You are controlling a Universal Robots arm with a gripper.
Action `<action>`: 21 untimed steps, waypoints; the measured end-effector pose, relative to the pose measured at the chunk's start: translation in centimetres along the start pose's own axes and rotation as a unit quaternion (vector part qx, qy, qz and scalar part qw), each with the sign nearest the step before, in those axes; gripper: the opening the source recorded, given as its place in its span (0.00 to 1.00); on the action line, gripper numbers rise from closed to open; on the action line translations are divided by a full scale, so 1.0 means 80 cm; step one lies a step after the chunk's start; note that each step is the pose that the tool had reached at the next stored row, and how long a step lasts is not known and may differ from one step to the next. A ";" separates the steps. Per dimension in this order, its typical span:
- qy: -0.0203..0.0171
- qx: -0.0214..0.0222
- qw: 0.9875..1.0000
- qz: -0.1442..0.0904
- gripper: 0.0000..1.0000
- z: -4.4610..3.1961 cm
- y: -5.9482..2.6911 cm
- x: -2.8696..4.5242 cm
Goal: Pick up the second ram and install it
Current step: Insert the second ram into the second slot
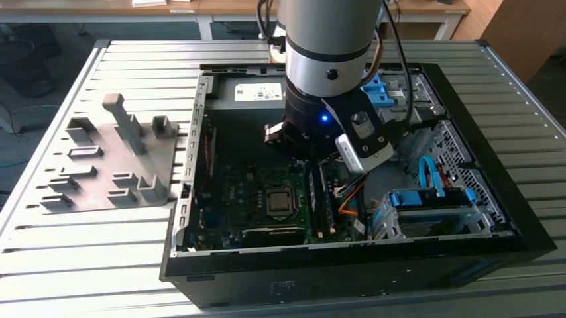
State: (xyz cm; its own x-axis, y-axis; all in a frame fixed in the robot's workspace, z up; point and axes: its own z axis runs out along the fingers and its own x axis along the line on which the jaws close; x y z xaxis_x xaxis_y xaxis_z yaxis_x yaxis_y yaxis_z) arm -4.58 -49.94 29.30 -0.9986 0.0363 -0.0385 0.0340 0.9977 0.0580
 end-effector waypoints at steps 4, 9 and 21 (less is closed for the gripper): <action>0.000 0.000 1.000 0.000 0.14 0.0019 0.000 0.0001; 0.000 0.000 1.000 0.000 0.14 0.0043 0.000 0.0002; 0.000 0.000 1.000 0.000 0.14 0.0097 -0.001 0.0004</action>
State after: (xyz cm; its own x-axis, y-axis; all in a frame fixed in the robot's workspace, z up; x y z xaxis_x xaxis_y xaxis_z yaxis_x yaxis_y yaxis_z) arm -4.58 -49.94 28.52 -0.9986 0.0363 -0.0385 0.0340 0.9977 0.0580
